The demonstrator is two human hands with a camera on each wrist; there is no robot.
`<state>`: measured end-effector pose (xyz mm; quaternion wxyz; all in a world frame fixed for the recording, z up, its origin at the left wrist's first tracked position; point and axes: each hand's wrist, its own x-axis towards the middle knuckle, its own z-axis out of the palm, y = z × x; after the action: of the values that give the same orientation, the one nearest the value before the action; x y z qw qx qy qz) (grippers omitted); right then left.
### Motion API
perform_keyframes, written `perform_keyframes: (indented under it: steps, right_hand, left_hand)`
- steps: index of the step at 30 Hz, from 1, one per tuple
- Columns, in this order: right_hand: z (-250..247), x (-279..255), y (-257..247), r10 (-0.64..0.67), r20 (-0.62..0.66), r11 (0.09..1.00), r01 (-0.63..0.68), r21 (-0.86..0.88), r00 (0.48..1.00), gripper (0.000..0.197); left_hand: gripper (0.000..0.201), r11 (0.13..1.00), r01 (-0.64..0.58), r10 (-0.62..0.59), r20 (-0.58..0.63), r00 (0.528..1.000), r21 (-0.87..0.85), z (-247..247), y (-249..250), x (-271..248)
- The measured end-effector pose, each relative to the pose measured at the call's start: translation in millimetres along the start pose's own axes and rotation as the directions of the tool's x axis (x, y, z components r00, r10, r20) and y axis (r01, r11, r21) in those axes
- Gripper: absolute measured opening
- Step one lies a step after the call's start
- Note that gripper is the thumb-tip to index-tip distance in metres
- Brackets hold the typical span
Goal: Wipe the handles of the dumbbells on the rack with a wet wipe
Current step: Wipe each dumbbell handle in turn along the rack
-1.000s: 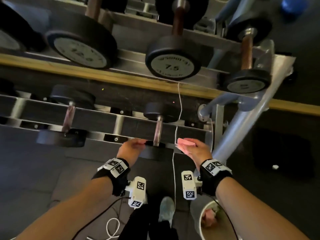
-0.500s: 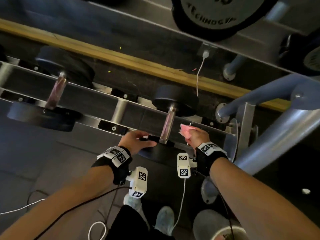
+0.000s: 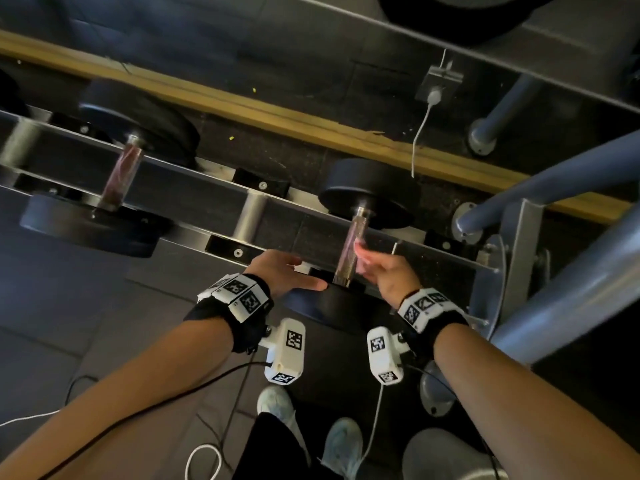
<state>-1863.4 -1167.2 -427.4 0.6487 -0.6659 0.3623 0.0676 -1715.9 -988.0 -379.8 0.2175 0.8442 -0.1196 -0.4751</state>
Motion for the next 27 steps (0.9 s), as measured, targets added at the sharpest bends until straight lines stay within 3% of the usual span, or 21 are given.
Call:
perform_keyframes:
  steps: [3,5,6,8,11,15,19,21,24,27]
  right_hand:
    - [-9,-17,-8,0.102,0.135,0.976,-0.073,-0.205,0.986,0.038]
    - [-15,-16,-16,0.097,0.171,0.984,-0.070,-0.161,0.981,0.020]
    - [-18,-13,-19,0.069,0.131,0.995,-0.059,-0.080,0.989,0.017]
    - [-26,0,-21,0.023,-0.044,0.997,-0.020,0.070,0.999,0.030]
    - [-23,16,-23,-0.033,-0.119,0.999,0.029,-0.029,0.992,0.034]
    - [-4,4,-12,0.005,-0.056,0.991,-0.012,-0.137,0.998,0.032]
    - [-13,-14,-15,0.101,0.187,0.903,-0.011,-0.430,0.977,0.020]
    - [-19,-15,-26,0.115,0.225,0.899,-0.005,-0.439,0.967,0.016]
    - [-26,-8,-50,-0.010,0.047,0.908,0.029,-0.419,0.999,0.028]
    - [-27,2,-71,-0.147,-0.071,0.790,0.073,-0.609,0.987,0.037]
  left_hand:
    - [0.081,1.000,-0.005,0.005,0.010,1.000,0.007,-1,3,-3]
    - [0.077,1.000,-0.015,0.016,0.007,1.000,-0.004,0,4,-5]
    - [0.075,1.000,-0.018,0.018,0.002,1.000,-0.015,1,3,-6]
    - [0.073,0.999,-0.022,0.021,-0.015,1.000,-0.036,3,0,-7]
    - [0.070,0.998,-0.022,0.021,-0.024,1.000,-0.062,6,-5,-6]
    - [0.068,0.996,-0.029,0.025,-0.053,0.998,-0.089,8,-9,-6]
    - [0.065,0.992,-0.034,0.025,-0.073,0.997,-0.120,10,-9,-12]
    - [0.066,0.990,-0.025,0.013,-0.088,0.996,-0.136,15,-10,-16]
    - [0.072,0.980,0.019,-0.038,-0.094,0.995,-0.197,21,-12,-22]
    - [0.075,0.972,0.050,-0.071,-0.086,0.994,-0.229,22,-12,-24]
